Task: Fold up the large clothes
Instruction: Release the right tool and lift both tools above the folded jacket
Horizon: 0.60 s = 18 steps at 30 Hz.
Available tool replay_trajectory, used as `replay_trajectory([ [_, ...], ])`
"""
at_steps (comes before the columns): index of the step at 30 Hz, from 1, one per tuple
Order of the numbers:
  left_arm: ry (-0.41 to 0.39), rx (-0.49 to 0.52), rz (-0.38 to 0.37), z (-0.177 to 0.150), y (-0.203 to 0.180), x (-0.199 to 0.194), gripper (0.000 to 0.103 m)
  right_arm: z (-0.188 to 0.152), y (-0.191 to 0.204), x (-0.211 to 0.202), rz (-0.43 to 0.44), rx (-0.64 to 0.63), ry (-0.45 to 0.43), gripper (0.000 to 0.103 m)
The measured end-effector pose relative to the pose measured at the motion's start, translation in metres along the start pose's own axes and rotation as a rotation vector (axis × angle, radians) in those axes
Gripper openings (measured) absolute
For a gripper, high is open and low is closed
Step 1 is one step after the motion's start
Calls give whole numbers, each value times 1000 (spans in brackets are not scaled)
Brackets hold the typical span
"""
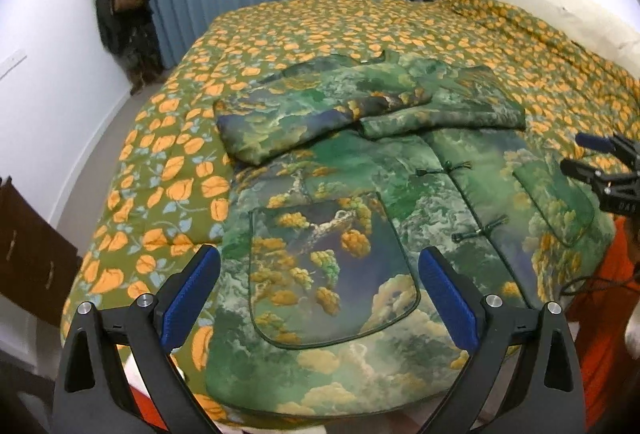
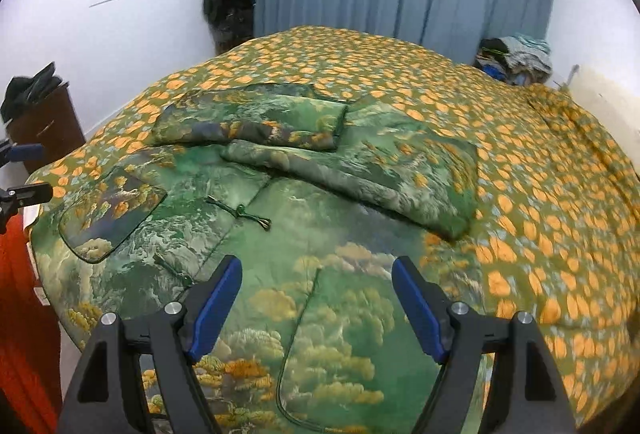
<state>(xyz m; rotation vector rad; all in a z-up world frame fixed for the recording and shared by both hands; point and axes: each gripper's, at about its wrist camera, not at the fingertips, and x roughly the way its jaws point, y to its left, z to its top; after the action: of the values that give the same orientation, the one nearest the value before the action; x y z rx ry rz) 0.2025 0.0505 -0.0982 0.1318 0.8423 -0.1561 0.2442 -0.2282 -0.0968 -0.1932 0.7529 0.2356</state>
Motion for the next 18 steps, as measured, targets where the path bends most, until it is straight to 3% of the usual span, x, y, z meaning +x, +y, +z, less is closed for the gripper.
replay_trajectory([
  [6, 12, 24, 28, -4, -2, -1, 99, -9, 0, -3, -50, 15, -9, 79],
  [11, 20, -12, 54, -9, 17, -4, 99, -6, -4, -10, -90, 18, -21, 79],
  [15, 49, -146, 77, -17, 61, 2, 100, -13, -23, -20, -107, 83, 1, 79],
  [18, 107, -317, 26, -31, 97, 16, 100, -28, -45, -26, -140, 136, 34, 79],
])
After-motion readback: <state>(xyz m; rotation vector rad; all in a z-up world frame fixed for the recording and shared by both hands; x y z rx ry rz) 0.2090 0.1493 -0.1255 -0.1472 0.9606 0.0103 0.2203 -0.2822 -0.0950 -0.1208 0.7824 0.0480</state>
